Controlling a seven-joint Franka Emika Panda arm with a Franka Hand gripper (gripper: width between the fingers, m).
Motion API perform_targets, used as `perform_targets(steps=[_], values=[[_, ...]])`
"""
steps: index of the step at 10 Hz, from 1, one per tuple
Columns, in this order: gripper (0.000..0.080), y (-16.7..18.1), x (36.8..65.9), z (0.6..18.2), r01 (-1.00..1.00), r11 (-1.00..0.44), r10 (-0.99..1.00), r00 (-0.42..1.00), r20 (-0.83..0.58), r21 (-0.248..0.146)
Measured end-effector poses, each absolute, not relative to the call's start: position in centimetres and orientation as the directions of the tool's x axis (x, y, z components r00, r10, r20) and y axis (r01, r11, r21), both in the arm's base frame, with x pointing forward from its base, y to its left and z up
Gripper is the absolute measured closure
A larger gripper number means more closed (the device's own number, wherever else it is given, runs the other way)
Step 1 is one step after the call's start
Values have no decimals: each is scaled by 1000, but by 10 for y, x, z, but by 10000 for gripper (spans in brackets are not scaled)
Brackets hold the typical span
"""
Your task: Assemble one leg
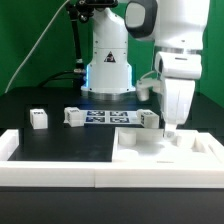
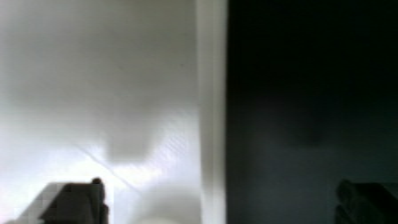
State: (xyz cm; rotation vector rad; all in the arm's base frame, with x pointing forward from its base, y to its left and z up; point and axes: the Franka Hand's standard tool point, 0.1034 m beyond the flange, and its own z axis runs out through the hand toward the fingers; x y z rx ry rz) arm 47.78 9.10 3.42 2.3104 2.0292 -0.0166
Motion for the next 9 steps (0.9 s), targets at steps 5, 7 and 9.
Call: perform_targets(steps=[5, 7, 9], values=[[151, 87, 442, 63, 973, -223, 973, 226, -52, 57], [151, 88, 441, 62, 928, -367, 928, 369, -40, 58], [151, 90, 441, 61, 836, -544, 839, 544, 11, 70]])
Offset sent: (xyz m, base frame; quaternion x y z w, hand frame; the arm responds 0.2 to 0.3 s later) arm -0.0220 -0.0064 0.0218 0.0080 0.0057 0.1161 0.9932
